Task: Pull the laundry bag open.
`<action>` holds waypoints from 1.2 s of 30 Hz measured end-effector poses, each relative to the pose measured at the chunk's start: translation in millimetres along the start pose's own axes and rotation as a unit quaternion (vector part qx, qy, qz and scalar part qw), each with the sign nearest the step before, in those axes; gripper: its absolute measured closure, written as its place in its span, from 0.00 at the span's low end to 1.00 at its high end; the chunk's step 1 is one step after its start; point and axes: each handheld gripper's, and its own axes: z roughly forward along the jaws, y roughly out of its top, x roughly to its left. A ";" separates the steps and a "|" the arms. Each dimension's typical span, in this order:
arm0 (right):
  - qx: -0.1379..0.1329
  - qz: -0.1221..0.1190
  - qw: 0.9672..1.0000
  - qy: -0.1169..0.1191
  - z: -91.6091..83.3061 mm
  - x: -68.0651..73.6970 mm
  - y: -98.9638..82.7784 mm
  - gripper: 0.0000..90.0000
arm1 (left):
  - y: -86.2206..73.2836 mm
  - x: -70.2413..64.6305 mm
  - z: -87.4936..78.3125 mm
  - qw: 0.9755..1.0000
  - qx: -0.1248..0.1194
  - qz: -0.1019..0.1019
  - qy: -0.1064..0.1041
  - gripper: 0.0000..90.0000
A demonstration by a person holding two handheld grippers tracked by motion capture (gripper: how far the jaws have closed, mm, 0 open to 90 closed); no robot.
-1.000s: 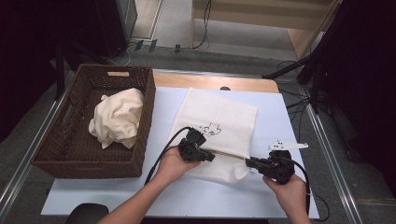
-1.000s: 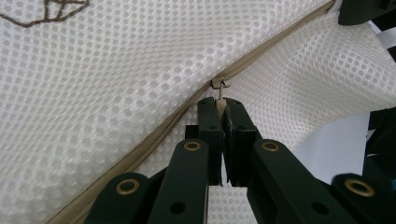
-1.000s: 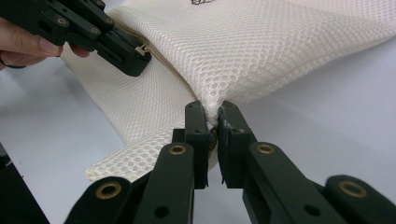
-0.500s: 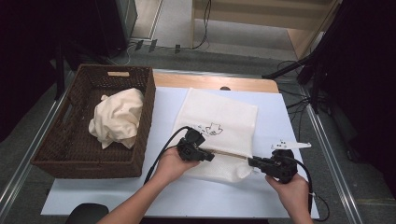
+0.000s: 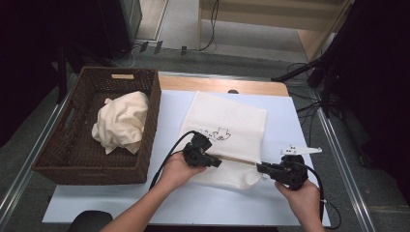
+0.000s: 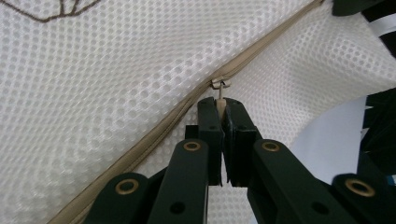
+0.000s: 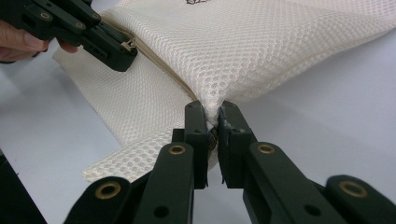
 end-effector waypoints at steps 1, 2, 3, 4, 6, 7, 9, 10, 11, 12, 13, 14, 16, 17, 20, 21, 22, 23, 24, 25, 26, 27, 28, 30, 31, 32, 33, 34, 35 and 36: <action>0.002 -0.001 1.000 -0.003 -0.2 0.0 0.1 0.94 | -0.4 0.9 -0.2 1.000 0.001 0.000 0.006 0.97; 0.003 -0.001 1.000 -0.005 -0.7 -0.1 0.2 0.94 | -0.8 3.1 -0.7 1.000 0.004 -0.003 0.004 0.97; 0.001 0.000 1.000 -0.006 -1.2 -0.7 0.1 0.94 | -1.2 4.3 -0.9 1.000 0.001 -0.008 0.000 0.97; 0.001 0.002 1.000 -0.005 -1.5 -1.0 0.1 0.94 | -1.2 4.4 -1.6 1.000 0.001 -0.007 0.001 0.97; 0.001 0.001 1.000 -0.006 -1.4 -1.0 -0.1 0.94 | -1.0 3.4 -2.4 1.000 0.003 -0.003 0.002 0.97; 0.001 0.001 1.000 -0.006 -1.4 -1.2 -0.1 0.94 | -1.0 3.6 -2.7 1.000 0.003 -0.003 0.001 0.97; 0.003 0.002 1.000 -0.004 -1.5 -1.9 -0.1 0.94 | -1.2 4.3 -3.1 1.000 0.006 -0.005 0.004 0.97; 0.003 0.000 1.000 -0.008 -1.5 -2.4 -0.2 0.94 | -1.7 5.4 -3.3 1.000 0.006 -0.009 0.005 0.97; 0.001 0.003 1.000 -0.010 -1.4 -2.8 -0.4 0.94 | -2.1 6.6 -3.4 1.000 0.004 -0.013 0.004 0.97; 0.003 0.003 1.000 -0.010 -1.9 -4.0 -0.5 0.94 | -2.4 7.9 -3.8 1.000 0.006 -0.014 -0.001 0.97; 0.004 0.005 1.000 -0.011 -2.4 -4.9 -0.7 0.94 | -2.4 7.9 -4.1 1.000 0.004 -0.014 -0.005 0.97; 0.001 0.006 1.000 -0.010 -2.4 -5.7 -1.0 0.94 | -2.2 6.7 -4.2 1.000 0.002 -0.013 -0.007 0.97; 0.002 0.008 1.000 -0.011 -3.2 -8.0 -1.8 0.94 | -1.9 4.7 -4.4 1.000 0.001 -0.014 -0.009 0.97; 0.002 0.009 1.000 -0.011 -3.1 -8.7 -2.0 0.94 | -1.8 4.1 -4.5 1.000 0.002 -0.012 -0.009 0.97; 0.003 0.012 1.000 -0.012 -2.8 -11.3 -2.8 0.94 | -1.9 3.6 -4.9 1.000 0.003 -0.012 -0.010 0.97; 0.004 0.013 1.000 -0.012 -2.6 -11.5 -2.9 0.94 | -1.9 3.3 -4.8 1.000 0.002 -0.012 -0.010 0.97; 0.004 0.012 1.000 -0.012 -2.4 -11.5 -2.9 0.94 | -1.9 3.5 -4.9 1.000 0.004 -0.012 -0.010 0.97; 0.003 0.012 1.000 -0.012 -2.3 -11.6 -2.9 0.94 | -2.0 3.7 -4.9 1.000 0.004 -0.012 -0.010 0.97; 0.003 0.012 1.000 -0.012 -2.3 -11.7 -2.8 0.94 | -2.0 4.2 -4.9 1.000 0.003 -0.012 -0.011 0.97; 0.003 0.012 1.000 -0.012 -2.5 -11.6 -2.7 0.94 | -2.0 4.4 -4.9 1.000 0.005 -0.012 -0.006 0.97; 0.004 0.011 1.000 -0.015 -2.7 -11.5 -2.5 0.94 | -2.4 4.9 -4.7 1.000 0.004 -0.014 -0.003 0.97; 0.003 0.011 1.000 -0.015 -3.1 -11.9 -2.5 0.94 | -2.9 7.3 -5.2 1.000 0.006 -0.014 -0.006 0.97; 0.001 0.012 1.000 -0.014 -3.9 -12.6 -2.4 0.94 | -3.4 8.1 -5.2 1.000 0.004 -0.021 -0.006 0.97; 0.001 0.014 1.000 -0.017 -5.1 -13.1 -2.3 0.94 | -3.7 9.2 -6.2 1.000 0.004 -0.021 -0.005 0.97; 0.001 0.013 1.000 -0.018 -5.4 -13.9 -2.6 0.94 | -3.6 9.1 -6.7 1.000 0.003 -0.021 -0.005 0.97; 0.000 0.015 1.000 -0.018 -6.0 -14.6 -2.7 0.94 | -3.5 9.1 -7.1 1.000 0.003 -0.019 -0.005 0.97; -0.001 0.016 1.000 -0.020 -6.4 -15.5 -2.7 0.94 | -3.6 9.0 -7.4 1.000 0.003 -0.020 -0.006 0.97; 0.000 0.020 1.000 -0.020 -7.0 -16.2 -2.9 0.94 | -3.6 9.2 -7.3 1.000 0.004 -0.020 -0.005 0.97; 0.000 0.019 1.000 -0.022 -7.1 -17.2 -3.1 0.94 | -3.7 9.2 -7.3 1.000 0.004 -0.019 -0.004 0.97; 0.001 0.020 1.000 -0.022 -7.2 -18.0 -3.2 0.94 | -3.8 9.5 -7.5 1.000 0.005 -0.020 -0.003 0.97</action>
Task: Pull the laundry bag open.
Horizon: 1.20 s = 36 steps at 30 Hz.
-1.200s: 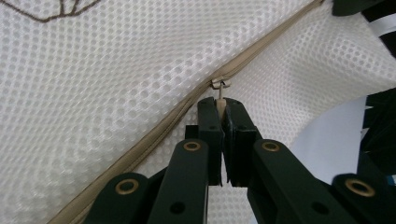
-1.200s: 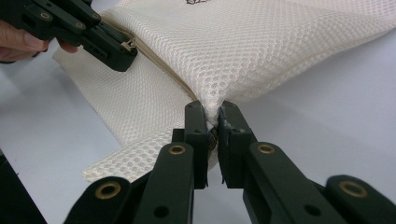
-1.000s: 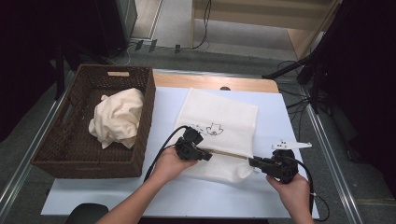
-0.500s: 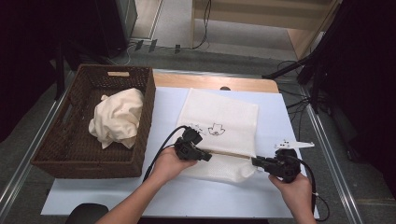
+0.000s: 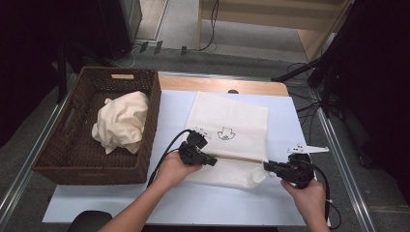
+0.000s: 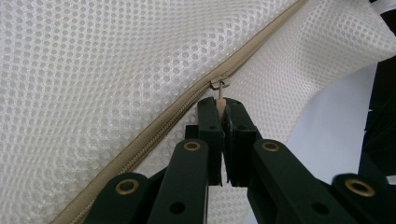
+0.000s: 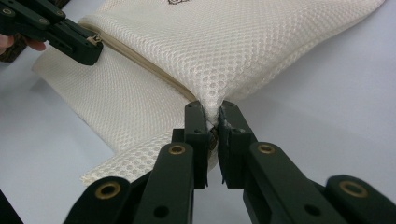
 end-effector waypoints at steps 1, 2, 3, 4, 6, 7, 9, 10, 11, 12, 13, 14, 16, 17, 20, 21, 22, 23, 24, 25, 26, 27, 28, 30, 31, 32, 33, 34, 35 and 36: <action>0.002 0.002 1.000 0.000 -0.4 -0.7 -0.1 0.94 | -0.1 0.9 -0.5 1.000 0.001 0.002 0.000 0.97; 0.001 0.003 1.000 -0.002 -0.6 -1.5 -0.2 0.94 | -0.3 0.9 -0.7 1.000 -0.001 0.001 0.000 0.97; 0.000 0.003 1.000 -0.002 -0.7 -2.5 -0.3 0.94 | -0.4 1.1 -1.0 1.000 0.000 0.001 -0.001 0.97; 0.000 0.002 1.000 -0.004 -0.8 -3.2 -0.4 0.94 | -0.6 0.9 -1.0 1.000 -0.001 0.000 0.000 0.97; 0.000 0.005 1.000 -0.004 -0.7 -4.7 -0.5 0.94 | -1.1 0.5 -1.0 1.000 0.000 -0.003 -0.002 0.97; 0.002 0.006 1.000 -0.003 -0.6 -5.3 -0.6 0.94 | -1.4 0.5 -0.9 1.000 0.000 -0.003 -0.002 0.97; 0.003 0.005 1.000 -0.003 0.2 -6.5 -0.7 0.94 | -1.8 0.4 -1.0 1.000 0.000 -0.004 -0.003 0.97; 0.003 0.004 1.000 -0.004 0.5 -6.9 -0.7 0.94 | -1.9 0.5 -1.4 1.000 0.001 -0.001 -0.002 0.97; 0.004 0.003 1.000 -0.004 0.6 -7.1 -0.6 0.94 | -2.1 0.1 -1.5 1.000 0.000 -0.002 -0.002 0.97; 0.003 0.002 1.000 -0.005 0.7 -7.1 -0.5 0.94 | -2.3 -0.5 -1.7 1.000 0.001 -0.002 -0.001 0.97; 0.003 0.002 1.000 -0.006 0.9 -7.0 -0.3 0.94 | -2.8 -1.0 -2.2 1.000 0.000 -0.003 0.000 0.97; 0.005 0.001 1.000 -0.006 1.1 -7.0 -0.2 0.94 | -3.1 -1.4 -2.2 1.000 -0.001 -0.004 -0.001 0.97; 0.005 0.001 1.000 -0.007 1.7 -7.2 -0.1 0.94 | -3.6 -1.3 -2.8 1.000 0.000 -0.001 0.003 0.97; 0.005 0.001 1.000 -0.010 2.0 -7.5 0.1 0.94 | -4.1 -1.2 -3.2 1.000 0.001 -0.002 0.004 0.97; 0.008 0.002 1.000 -0.012 2.2 -10.2 0.9 0.94 | -6.1 0.2 -3.4 1.000 -0.001 -0.007 0.004 0.97; 0.008 0.004 1.000 -0.010 2.5 -11.1 1.0 0.94 | -6.5 0.6 -3.5 1.000 0.000 -0.006 0.006 0.97; 0.009 0.004 1.000 -0.012 2.8 -11.9 1.1 0.94 | -6.7 0.5 -4.0 1.000 -0.001 -0.007 0.006 0.97; 0.010 0.004 1.000 -0.009 3.1 -12.6 1.2 0.93 | -6.9 0.1 -4.4 1.000 -0.001 -0.007 0.006 0.97; 0.009 0.005 1.000 -0.009 3.5 -12.8 1.4 0.93 | -7.2 0.0 -4.8 1.000 0.000 -0.006 0.007 0.97; 0.009 0.006 1.000 -0.009 3.7 -13.1 1.6 0.93 | -7.6 -0.2 -5.2 1.000 -0.001 -0.007 0.006 0.97; 0.009 0.007 1.000 -0.009 3.9 -13.2 1.7 0.93 | -8.2 -0.6 -5.2 1.000 -0.002 -0.008 0.005 0.97; 0.010 0.006 1.000 -0.008 4.0 -13.3 2.0 0.93 | -8.8 -0.8 -5.6 1.000 -0.002 -0.008 0.005 0.97; 0.010 0.006 1.000 -0.008 4.4 -13.3 2.2 0.93 | -9.4 -1.1 -5.6 1.000 -0.003 -0.009 0.006 0.97; 0.010 0.006 1.000 -0.007 4.9 -13.1 2.8 0.93 | -10.3 -1.4 -6.2 1.000 -0.003 -0.007 0.006 0.97; 0.009 0.006 1.000 -0.007 5.0 -13.3 3.2 0.93 | -10.5 -1.3 -6.9 1.000 -0.002 -0.006 0.006 0.97; 0.008 0.006 1.000 -0.006 5.0 -13.4 3.6 0.93 | -10.9 -1.6 -7.2 1.000 -0.004 -0.007 0.007 0.97; 0.008 0.005 1.000 -0.005 5.4 -13.6 4.0 0.93 | -11.2 -1.9 -7.5 1.000 -0.006 -0.008 0.007 0.97; 0.009 0.005 1.000 -0.004 5.7 -13.6 4.3 0.93 | -11.5 -2.3 -7.6 1.000 -0.006 -0.010 0.008 0.97; 0.009 0.004 1.000 -0.004 6.0 -13.7 4.5 0.93 | -11.8 -2.1 -8.2 1.000 -0.005 -0.008 0.009 0.97; 0.008 0.004 1.000 -0.004 6.4 -13.6 4.8 0.93 | -12.1 -1.8 -9.1 1.000 -0.003 -0.007 0.008 0.97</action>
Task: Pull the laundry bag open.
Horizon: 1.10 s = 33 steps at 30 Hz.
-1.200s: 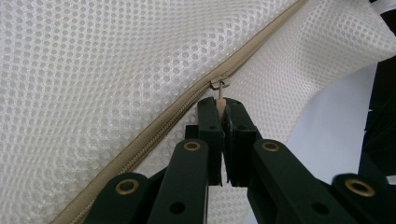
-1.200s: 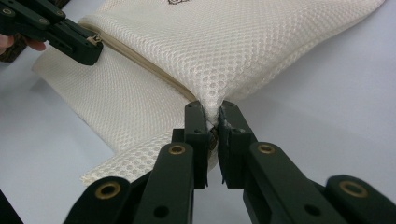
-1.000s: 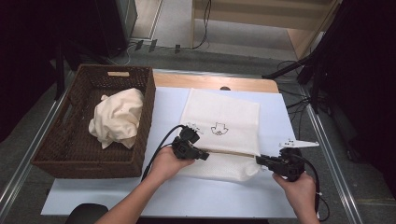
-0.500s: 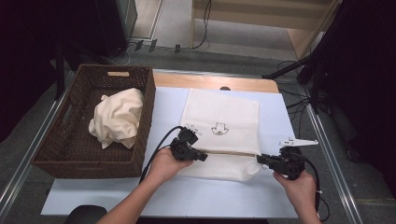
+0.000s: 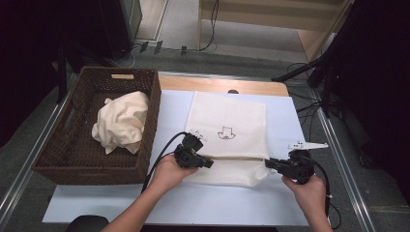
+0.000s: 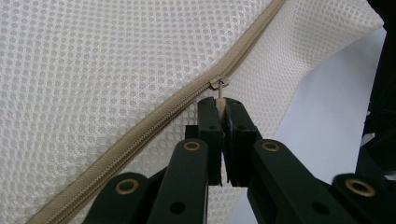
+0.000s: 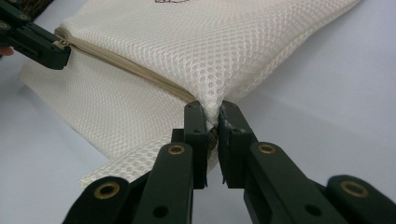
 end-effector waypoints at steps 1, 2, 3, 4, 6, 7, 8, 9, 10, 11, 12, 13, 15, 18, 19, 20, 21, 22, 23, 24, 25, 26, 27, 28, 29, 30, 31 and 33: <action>0.000 -0.001 1.000 0.001 0.6 -0.1 0.4 0.93 | -0.2 0.0 -0.2 1.000 -0.001 -0.001 0.000 0.97; 0.001 -0.001 1.000 0.001 0.8 0.0 0.6 0.93 | -0.8 -0.3 -0.6 1.000 -0.003 -0.002 0.001 0.97; 0.003 -0.001 1.000 0.003 1.1 0.0 1.1 0.93 | -1.2 -0.1 -1.1 1.000 -0.004 -0.003 0.001 0.97; 0.003 -0.001 1.000 0.002 1.3 0.2 1.4 0.93 | -1.7 0.3 -2.2 1.000 -0.002 -0.004 0.003 0.97; 0.003 -0.001 1.000 0.001 1.5 0.2 2.2 0.93 | -3.3 1.8 -3.6 1.000 -0.006 -0.009 0.004 0.97; 0.003 0.000 1.000 0.001 1.2 -0.3 2.4 0.93 | -3.9 3.0 -4.8 1.000 -0.003 -0.007 0.006 0.97; 0.003 0.000 1.000 0.002 1.3 -0.9 2.7 0.93 | -4.5 3.2 -5.2 1.000 -0.006 -0.011 0.005 0.97; 0.003 0.002 1.000 0.002 1.3 -1.7 2.9 0.93 | -4.9 3.4 -5.6 1.000 -0.008 -0.012 0.004 0.97; 0.003 0.003 1.000 0.003 1.1 -2.5 3.0 0.93 | -5.2 2.8 -5.8 1.000 -0.008 -0.014 0.005 0.97; 0.003 0.002 1.000 0.002 1.2 -3.3 3.2 0.93 | -5.5 2.8 -6.3 1.000 -0.008 -0.012 0.005 0.97; 0.003 0.001 1.000 0.003 1.3 -3.9 3.4 0.93 | -5.8 2.7 -6.5 1.000 -0.008 -0.011 0.006 0.97; 0.003 0.001 1.000 0.004 1.6 -4.1 3.5 0.93 | -6.2 2.5 -6.7 1.000 -0.009 -0.012 0.006 0.97; 0.001 -0.004 1.000 0.003 1.5 -3.2 4.2 0.93 | -6.8 2.6 -7.6 1.000 -0.010 -0.013 0.008 0.97; -0.001 -0.004 1.000 0.002 0.5 -3.0 5.5 0.94 | -8.3 5.5 -10.7 1.000 -0.010 -0.016 0.010 0.97; -0.001 -0.005 1.000 0.003 0.0 -3.8 5.6 0.93 | -8.8 5.6 -11.3 1.000 -0.014 -0.021 0.012 0.97; -0.001 -0.004 1.000 0.003 -0.5 -4.4 5.7 0.93 | -9.2 6.4 -12.1 1.000 -0.014 -0.020 0.011 0.97; 0.000 -0.005 1.000 0.005 -1.0 -5.3 5.7 0.93 | -9.6 6.9 -12.9 1.000 -0.014 -0.019 0.013 0.97; -0.002 -0.006 1.000 0.010 -2.0 -5.4 5.7 0.93 | -10.0 7.1 -13.5 1.000 -0.013 -0.019 0.014 0.97; -0.002 -0.008 1.000 0.011 -3.3 -4.4 5.9 0.93 | -10.5 6.7 -13.8 1.000 -0.015 -0.020 0.015 0.97; -0.001 -0.015 1.000 0.013 -4.8 -2.7 6.6 0.93 | -11.2 6.7 -14.4 1.000 -0.016 -0.022 0.014 0.97; 0.001 -0.026 1.000 0.012 -6.4 -0.7 7.2 0.93 | -11.9 6.6 -14.8 0.999 -0.017 -0.024 0.012 0.97; 0.003 -0.031 0.999 0.012 -7.7 1.0 7.5 0.93 | -12.1 6.4 -15.0 1.000 -0.016 -0.022 0.013 0.97; 0.003 -0.034 0.999 0.013 -8.7 1.5 7.6 0.93 | -12.2 5.6 -15.4 0.999 -0.017 -0.023 0.015 0.97; 0.002 -0.031 0.999 0.015 -8.9 1.6 7.7 0.93 | -12.3 4.7 -15.6 0.999 -0.020 -0.026 0.016 0.97; 0.002 -0.028 0.999 0.016 -8.5 1.4 8.0 0.93 | -12.4 4.6 -16.5 0.999 -0.019 -0.024 0.017 0.97; 0.004 -0.029 0.999 0.016 -7.8 0.9 8.3 0.93 | -13.0 3.5 -17.6 0.999 -0.025 -0.028 0.018 0.97; 0.005 -0.030 0.999 0.016 -6.5 0.2 8.3 0.93 | -13.5 3.5 -18.5 0.999 -0.027 -0.030 0.019 0.97; 0.009 -0.032 0.999 0.017 -4.2 -1.6 8.3 0.93 | -14.9 2.2 -19.8 0.999 -0.027 -0.027 0.024 0.97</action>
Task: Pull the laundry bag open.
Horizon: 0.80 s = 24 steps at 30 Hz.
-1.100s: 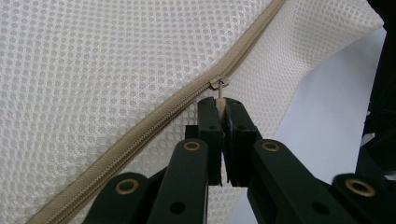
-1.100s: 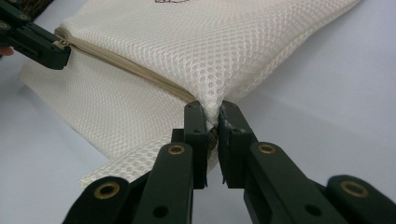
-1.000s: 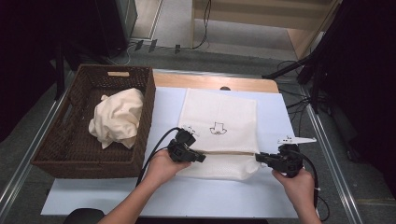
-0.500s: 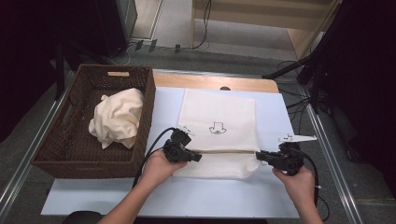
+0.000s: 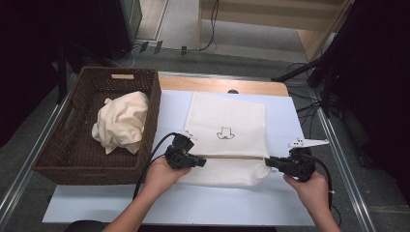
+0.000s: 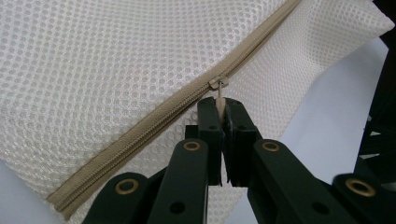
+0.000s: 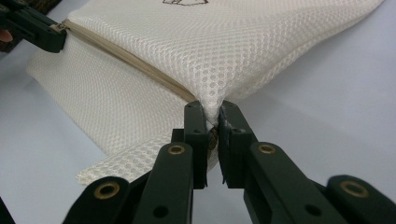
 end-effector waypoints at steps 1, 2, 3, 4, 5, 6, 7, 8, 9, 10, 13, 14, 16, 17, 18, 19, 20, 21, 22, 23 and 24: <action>0.000 0.002 1.000 0.002 1.4 -0.4 -0.1 0.93 | -0.4 -0.7 -0.9 1.000 0.005 0.005 0.007 0.97; 0.004 0.000 1.000 0.001 2.2 -0.5 0.0 0.93 | -0.7 -0.7 -1.5 1.000 0.007 0.005 0.007 0.97; 0.004 -0.002 1.000 0.002 2.9 0.0 -0.1 0.93 | -0.8 -0.8 -2.4 1.000 0.008 0.003 0.006 0.97; 0.006 -0.006 1.000 0.002 3.0 0.4 -0.3 0.93 | -0.9 -1.1 -2.9 1.000 0.007 0.002 0.006 0.97; 0.007 -0.008 1.000 0.001 3.0 0.6 -0.5 0.93 | -1.0 -1.3 -3.4 1.000 0.008 0.004 0.007 0.97; 0.006 -0.008 1.000 0.003 3.0 0.4 -0.9 0.93 | -1.3 -2.1 -4.1 1.000 0.010 0.006 0.010 0.97; 0.005 -0.009 1.000 0.005 3.2 -0.1 -1.3 0.93 | -1.8 -2.4 -4.4 1.000 0.011 0.006 0.009 0.97; 0.006 -0.008 1.000 0.005 3.4 0.3 -1.3 0.93 | -2.5 -3.0 -4.5 1.000 0.010 0.005 0.012 0.97; 0.006 -0.009 1.000 0.005 3.9 0.6 -1.2 0.93 | -3.0 -3.4 -4.2 1.000 0.013 0.008 0.015 0.97; 0.006 -0.009 1.000 0.006 4.6 0.7 -1.2 0.93 | -3.7 -3.9 -3.1 1.000 0.012 0.006 0.015 0.97; 0.009 -0.010 1.000 -0.002 5.8 0.7 -1.4 0.93 | -6.4 -2.5 -1.2 1.000 0.007 -0.001 0.008 0.97; 0.007 -0.011 1.000 0.000 5.7 -0.2 -1.7 0.93 | -7.9 -1.8 -0.7 1.000 0.003 -0.005 0.005 0.97; 0.009 -0.007 1.000 -0.005 4.7 -1.4 -2.0 0.93 | -10.9 0.5 0.2 1.000 0.002 -0.011 0.003 0.97; 0.007 -0.005 1.000 -0.005 4.5 -2.1 -2.3 0.93 | -12.0 1.0 0.7 1.000 0.003 -0.013 0.002 0.97; 0.008 -0.003 1.000 -0.007 3.5 -2.7 -2.5 0.93 | -12.8 1.1 1.2 1.000 0.003 -0.016 0.000 0.97; 0.006 -0.001 1.000 -0.008 3.0 -3.3 -2.8 0.93 | -13.3 0.9 1.1 1.000 0.001 -0.017 -0.001 0.97; 0.005 -0.001 1.000 -0.006 2.9 -4.1 -3.2 0.93 | -13.3 0.3 0.8 1.000 0.002 -0.015 0.000 0.97; 0.006 0.000 1.000 -0.006 2.6 -4.6 -3.5 0.93 | -13.3 -0.6 0.6 1.000 0.002 -0.012 0.003 0.97; 0.004 0.001 1.000 -0.003 2.8 -5.0 -3.9 0.93 | -13.4 -1.2 0.4 1.000 0.003 -0.008 0.006 0.97; 0.006 0.001 1.000 -0.003 3.1 -5.2 -4.0 0.93 | -13.5 -1.7 0.4 1.000 0.003 -0.007 0.008 0.97; 0.006 0.000 1.000 -0.004 3.4 -5.2 -4.1 0.93 | -13.7 -1.4 0.1 1.000 0.004 -0.006 0.009 0.97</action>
